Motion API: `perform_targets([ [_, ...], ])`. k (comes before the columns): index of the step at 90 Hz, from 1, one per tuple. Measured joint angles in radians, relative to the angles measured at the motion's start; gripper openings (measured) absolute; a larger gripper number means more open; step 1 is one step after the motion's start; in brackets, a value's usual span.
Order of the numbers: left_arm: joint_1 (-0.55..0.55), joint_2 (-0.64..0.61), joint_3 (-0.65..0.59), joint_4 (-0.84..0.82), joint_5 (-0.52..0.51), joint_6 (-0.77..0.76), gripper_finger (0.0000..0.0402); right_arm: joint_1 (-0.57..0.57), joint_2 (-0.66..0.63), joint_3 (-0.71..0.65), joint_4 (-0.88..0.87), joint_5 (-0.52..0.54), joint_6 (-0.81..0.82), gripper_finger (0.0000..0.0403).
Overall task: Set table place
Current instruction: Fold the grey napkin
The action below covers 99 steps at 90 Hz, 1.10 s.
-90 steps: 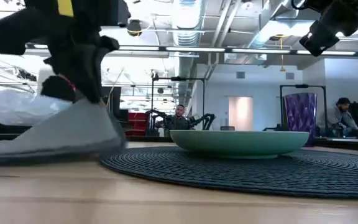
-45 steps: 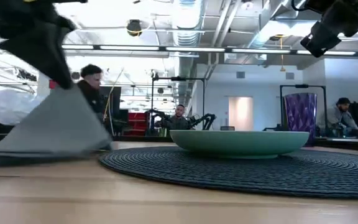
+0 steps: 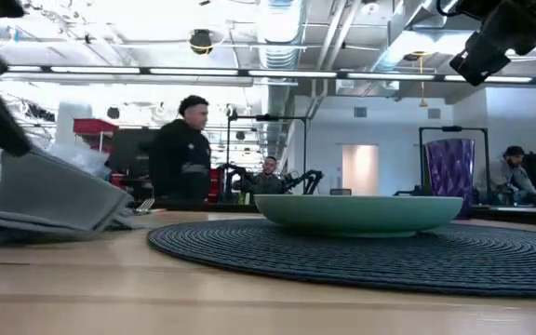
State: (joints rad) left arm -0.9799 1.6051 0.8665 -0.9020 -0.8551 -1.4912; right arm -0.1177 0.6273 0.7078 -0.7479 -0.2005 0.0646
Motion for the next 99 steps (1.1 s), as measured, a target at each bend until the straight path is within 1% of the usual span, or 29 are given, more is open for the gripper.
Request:
perform_targets([
  [5, -0.03, 0.0, -0.024, 0.013, -0.025, -0.098, 0.0, 0.0, 0.0, 0.0, -0.002, 0.0, 0.013, 0.0048],
  [9, -0.047, 0.0, -0.039, 0.027, -0.033, -0.148, 0.0, 0.0, 0.0, 0.0, -0.004, -0.001, 0.015, 0.0048],
  [15, -0.063, 0.0, -0.053, 0.029, -0.032, -0.182, 0.0, 0.0, 0.0, 0.0, -0.006, -0.007, 0.015, 0.0048],
  [22, -0.071, 0.0, -0.053, 0.029, -0.027, -0.187, 0.0001, 0.0, 0.0, 0.0, -0.008, -0.008, 0.015, 0.0048],
  [36, -0.113, 0.0, -0.052, 0.052, 0.08, -0.19, 0.0018, 0.0, 0.0, 0.0, -0.008, -0.011, 0.017, 0.0048],
  [44, -0.149, -0.001, -0.052, 0.044, 0.117, -0.219, 0.0029, 0.0, 0.0, 0.0, -0.008, -0.011, 0.014, 0.0048],
  [55, -0.175, -0.005, -0.02, -0.016, 0.131, -0.283, 0.0042, 0.0, 0.0, 0.0, -0.008, -0.011, 0.014, 0.0051],
  [70, -0.186, -0.005, 0.078, -0.151, 0.131, -0.252, 0.0059, 0.0, 0.0, 0.0, 0.003, -0.011, 0.009, 0.0068],
  [75, -0.195, -0.005, 0.102, -0.188, 0.131, -0.249, 0.0064, 0.0, 0.006, 0.0, 0.043, -0.005, 0.005, 0.0075],
  [81, -0.206, -0.005, 0.115, -0.234, 0.13, -0.283, 0.0067, 0.0, 0.032, 0.0, 0.132, 0.012, -0.012, 0.0085],
  [86, -0.21, -0.005, 0.124, -0.268, 0.105, -0.323, 0.0068, 0.0, 0.066, -0.009, 0.219, 0.017, -0.033, 0.0092],
  [95, -0.207, -0.005, 0.144, -0.325, -0.062, -0.376, 0.0068, 0.004, 0.18, -0.021, 0.36, 0.093, -0.013, 0.0093],
  [99, -0.2, -0.005, 0.158, -0.361, -0.1, -0.373, 0.0068, 0.017, 0.252, -0.021, 0.405, 0.105, -0.003, 0.0083],
])
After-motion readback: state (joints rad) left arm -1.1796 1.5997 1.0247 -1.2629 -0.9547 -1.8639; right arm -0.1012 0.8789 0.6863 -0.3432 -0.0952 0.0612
